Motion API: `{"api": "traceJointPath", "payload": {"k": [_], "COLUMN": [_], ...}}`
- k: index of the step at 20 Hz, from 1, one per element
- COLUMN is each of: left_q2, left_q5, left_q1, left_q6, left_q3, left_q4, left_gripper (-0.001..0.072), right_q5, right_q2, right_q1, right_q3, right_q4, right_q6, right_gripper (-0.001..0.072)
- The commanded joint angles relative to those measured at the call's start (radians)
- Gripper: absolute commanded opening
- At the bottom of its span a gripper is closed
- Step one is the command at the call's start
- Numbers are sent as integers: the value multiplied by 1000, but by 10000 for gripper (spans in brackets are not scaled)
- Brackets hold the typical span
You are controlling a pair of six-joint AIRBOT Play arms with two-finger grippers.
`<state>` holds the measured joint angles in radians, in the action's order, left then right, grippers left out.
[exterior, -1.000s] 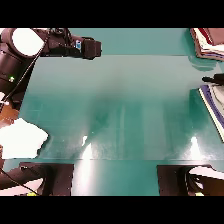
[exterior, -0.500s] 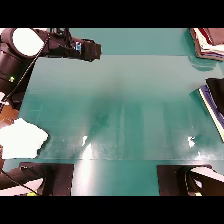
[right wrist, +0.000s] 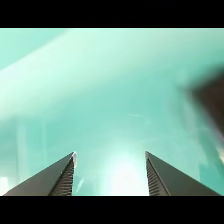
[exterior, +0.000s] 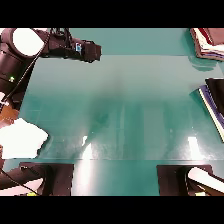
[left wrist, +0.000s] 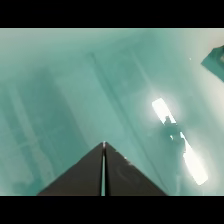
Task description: Fold the shirts.
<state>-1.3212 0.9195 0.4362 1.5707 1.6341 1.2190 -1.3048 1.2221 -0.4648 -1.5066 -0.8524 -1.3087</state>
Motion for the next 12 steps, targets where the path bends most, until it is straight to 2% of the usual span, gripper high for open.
{"api": "traceJointPath", "payload": {"k": [1, 2, 3, 6, 12], "left_q2": [0, 0, 0, 0, 0], "left_q5": [-14, -14, -14, -14, -14], "left_q1": [0, 0, 0, 0, 0], "left_q6": [0, 0, 0, 0, 0], "left_q3": [0, 0, 0, 0, 0], "left_q4": [0, 0, 0, 0, 0], "left_gripper": [29, 29, 29, 29, 29], "right_q5": [95, 123, 140, 167, 152], "right_q2": [-1, -1, -1, -1, -1], "right_q1": [285, 346, 394, 497, 529], "right_q3": [-28, -28, -28, -28, -28], "right_q4": [11, 11, 11, 11, 11], "right_q6": [0, 0, 1, 1, 2], "right_gripper": [507, 501, 420, 20, 23]}}
